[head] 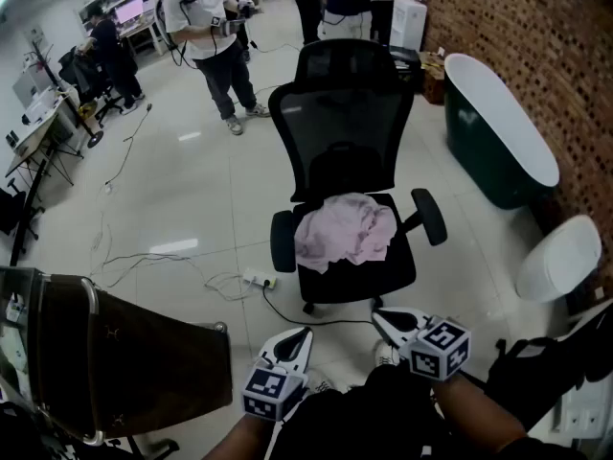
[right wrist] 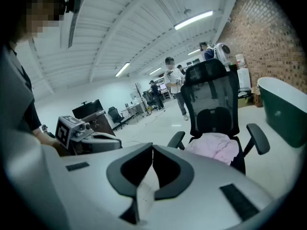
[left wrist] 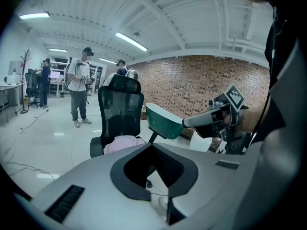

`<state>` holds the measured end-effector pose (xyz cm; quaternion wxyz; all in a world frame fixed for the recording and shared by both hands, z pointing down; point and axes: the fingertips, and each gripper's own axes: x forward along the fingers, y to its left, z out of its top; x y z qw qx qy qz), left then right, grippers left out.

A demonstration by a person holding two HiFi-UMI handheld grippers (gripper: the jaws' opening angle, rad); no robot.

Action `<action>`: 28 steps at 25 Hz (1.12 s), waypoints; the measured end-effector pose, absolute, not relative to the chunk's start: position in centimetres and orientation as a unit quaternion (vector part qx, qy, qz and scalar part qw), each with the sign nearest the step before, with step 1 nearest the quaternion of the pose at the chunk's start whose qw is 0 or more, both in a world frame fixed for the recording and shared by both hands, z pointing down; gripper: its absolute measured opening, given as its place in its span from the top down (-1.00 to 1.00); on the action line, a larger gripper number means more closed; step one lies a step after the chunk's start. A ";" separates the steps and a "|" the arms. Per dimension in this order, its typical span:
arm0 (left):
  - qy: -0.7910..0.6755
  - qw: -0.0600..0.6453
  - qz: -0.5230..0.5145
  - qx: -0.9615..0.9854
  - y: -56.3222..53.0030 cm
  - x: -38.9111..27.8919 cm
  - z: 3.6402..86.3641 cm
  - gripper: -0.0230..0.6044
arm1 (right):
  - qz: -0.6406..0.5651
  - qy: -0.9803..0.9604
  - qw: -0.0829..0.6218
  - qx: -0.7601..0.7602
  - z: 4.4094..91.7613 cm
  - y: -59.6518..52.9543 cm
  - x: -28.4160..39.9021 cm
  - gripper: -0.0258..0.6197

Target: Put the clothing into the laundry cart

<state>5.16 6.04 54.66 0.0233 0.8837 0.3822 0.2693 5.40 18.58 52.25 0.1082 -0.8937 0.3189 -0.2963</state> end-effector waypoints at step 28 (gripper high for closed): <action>0.194 0.082 0.356 0.910 8.4 24.9 67.1 0.93 | -0.413 0.405 0.036 -0.815 72.4 24.0 30.5 0.29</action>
